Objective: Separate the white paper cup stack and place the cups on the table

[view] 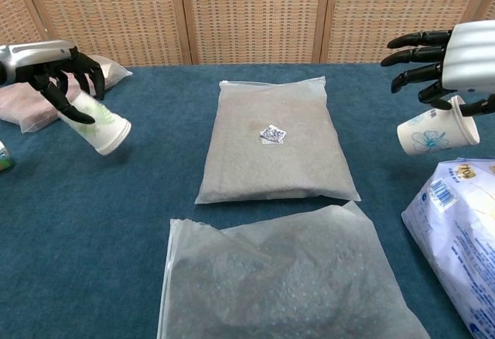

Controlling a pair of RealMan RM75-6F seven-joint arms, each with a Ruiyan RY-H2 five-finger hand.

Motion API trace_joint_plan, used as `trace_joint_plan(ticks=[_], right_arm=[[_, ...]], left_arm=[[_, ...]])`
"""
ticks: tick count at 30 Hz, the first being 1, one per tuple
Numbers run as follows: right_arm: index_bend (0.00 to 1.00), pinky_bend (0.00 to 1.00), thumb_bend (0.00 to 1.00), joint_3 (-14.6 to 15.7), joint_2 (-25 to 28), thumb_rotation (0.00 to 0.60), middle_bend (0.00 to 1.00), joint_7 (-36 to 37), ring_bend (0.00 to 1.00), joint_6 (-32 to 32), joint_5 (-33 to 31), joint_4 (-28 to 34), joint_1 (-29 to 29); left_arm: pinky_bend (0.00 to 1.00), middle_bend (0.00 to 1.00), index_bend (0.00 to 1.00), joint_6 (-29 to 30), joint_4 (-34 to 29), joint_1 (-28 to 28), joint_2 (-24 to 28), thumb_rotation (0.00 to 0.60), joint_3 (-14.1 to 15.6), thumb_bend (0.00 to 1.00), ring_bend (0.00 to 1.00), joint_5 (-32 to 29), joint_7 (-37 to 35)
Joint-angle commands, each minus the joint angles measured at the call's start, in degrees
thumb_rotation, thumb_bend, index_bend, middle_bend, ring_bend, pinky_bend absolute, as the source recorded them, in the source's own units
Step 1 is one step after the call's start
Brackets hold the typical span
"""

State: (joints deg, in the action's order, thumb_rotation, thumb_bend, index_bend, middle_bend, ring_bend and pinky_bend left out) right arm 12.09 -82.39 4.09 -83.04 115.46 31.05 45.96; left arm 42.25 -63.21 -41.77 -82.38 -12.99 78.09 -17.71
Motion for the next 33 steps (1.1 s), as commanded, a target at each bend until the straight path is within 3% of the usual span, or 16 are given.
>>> trace_joint_plan(ticks=[1, 3, 5, 16, 22, 28, 33], right_arm=[[0.31, 0.0, 0.14, 0.6, 1.0, 0.6, 0.16, -2.6, 0.04, -0.1, 1.0, 0.4, 0.8], [0.17, 0.0, 0.01, 0.1, 1.4, 0.6, 0.06, -4.1, 0.0, -0.2, 0.6, 1.3, 0.9], [0.13, 0.0, 0.0, -1.4, 1.5, 0.6, 0.02, -5.5, 0.0, -0.7, -1.1, 3.0, 0.4], [0.13, 0.0, 0.0, -8.2, 5.4, 0.6, 0.05, -8.0, 0.0, -5.3, -9.0, 13.9, -2.8], [0.12, 0.0, 0.0, -12.0, 9.2, 0.6, 0.02, -7.2, 0.0, -9.8, -18.3, 27.7, -11.8], [0.01, 0.0, 0.0, -12.2, 12.4, 0.6, 0.0, -7.4, 0.0, -10.8, -29.1, 43.5, -22.6], [0.0, 0.0, 0.0, -10.6, 14.3, 0.6, 0.0, -7.7, 0.0, -10.3, -35.2, 52.5, -29.3]], left_arm=[[0.45, 0.1, 0.23, -0.1, -0.1, -0.1, -0.4, 0.6, 0.4, 0.16, 0.11, -0.4, 0.2], [0.36, 0.01, 0.06, -0.9, -1.0, -0.3, 0.0, 0.6, 0.9, 0.16, 0.02, -0.5, -0.1], [0.33, 0.0, 0.0, -1.3, -2.2, -0.5, 0.6, 0.6, 1.1, 0.16, 0.0, -0.7, -0.6], [0.25, 0.0, 0.0, 3.6, -8.1, 2.2, 6.0, 0.6, 0.2, 0.16, 0.0, -1.8, -3.8], [0.04, 0.0, 0.0, 13.0, -13.9, 9.3, 11.6, 0.6, 2.1, 0.16, 0.0, -1.2, -4.5], [0.0, 0.0, 0.0, 23.3, -18.1, 17.1, 14.5, 0.6, 4.7, 0.13, 0.0, -1.0, -1.1], [0.0, 0.0, 0.0, 31.4, -21.4, 23.1, 16.2, 0.6, 6.8, 0.1, 0.0, -0.4, 2.8]])
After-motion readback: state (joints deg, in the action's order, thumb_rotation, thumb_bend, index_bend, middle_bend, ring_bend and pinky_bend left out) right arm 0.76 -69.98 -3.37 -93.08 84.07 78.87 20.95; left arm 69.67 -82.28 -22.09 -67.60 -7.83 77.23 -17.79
